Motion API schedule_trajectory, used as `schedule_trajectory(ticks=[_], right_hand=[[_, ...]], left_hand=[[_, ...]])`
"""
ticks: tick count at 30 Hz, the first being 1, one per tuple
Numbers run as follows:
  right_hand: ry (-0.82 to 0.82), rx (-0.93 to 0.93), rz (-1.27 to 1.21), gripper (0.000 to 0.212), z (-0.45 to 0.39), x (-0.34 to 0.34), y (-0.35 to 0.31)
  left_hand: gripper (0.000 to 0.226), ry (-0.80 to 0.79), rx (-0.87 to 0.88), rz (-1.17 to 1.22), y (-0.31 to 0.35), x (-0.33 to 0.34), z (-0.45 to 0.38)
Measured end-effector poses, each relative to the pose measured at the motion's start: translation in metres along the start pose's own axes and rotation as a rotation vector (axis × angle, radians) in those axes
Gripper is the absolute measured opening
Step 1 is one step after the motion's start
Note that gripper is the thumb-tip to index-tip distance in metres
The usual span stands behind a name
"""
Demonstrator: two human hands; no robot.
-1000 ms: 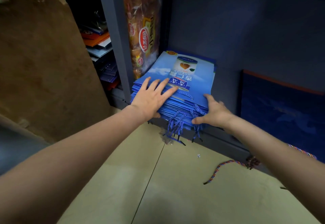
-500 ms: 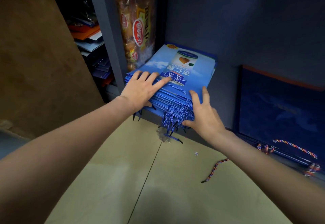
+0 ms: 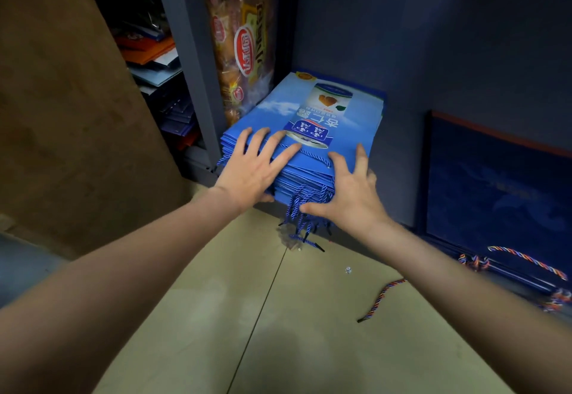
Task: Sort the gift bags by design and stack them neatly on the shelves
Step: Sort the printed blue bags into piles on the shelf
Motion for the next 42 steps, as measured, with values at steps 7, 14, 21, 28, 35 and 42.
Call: schedule_trajectory(ticks=[7,14,21,28,35,42], right_hand=[[0.117,-0.183,0.473,0.107,0.002,0.015,0.009],[0.229,-0.289,0.540,0.125,0.011,0.020,0.022],[0.309,-0.404,0.631,0.120,0.003,-0.017,0.037],[0.124,-0.376,0.564,0.116,0.010,-0.011,0.028],[0.149,-0.401,0.524,0.091,-0.001,-0.005,-0.017],[0.088,-0.383,0.684,0.102,-0.014,0.000,-0.007]], left_hand=[[0.120,0.106,0.003,-0.052,-0.003,0.005,0.000],[0.115,0.278,0.049,0.038,-0.011,0.010,-0.003],[0.108,0.312,-0.062,0.060,0.003,-0.002,-0.010],[0.115,0.130,-0.102,-0.025,0.006,0.006,-0.002],[0.124,0.092,-0.177,0.086,-0.025,0.013,0.007],[0.113,0.074,-0.120,0.027,-0.020,0.008,0.007]])
Point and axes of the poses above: each hand's wrist, its own z-axis away from the middle knuckle, its own x-axis out of the palm, y = z × x, the point moved 3 cm from there along -z, towards the middle knuckle, and after that the axes turned 14 degrees about -z, right-handed, at the moved point
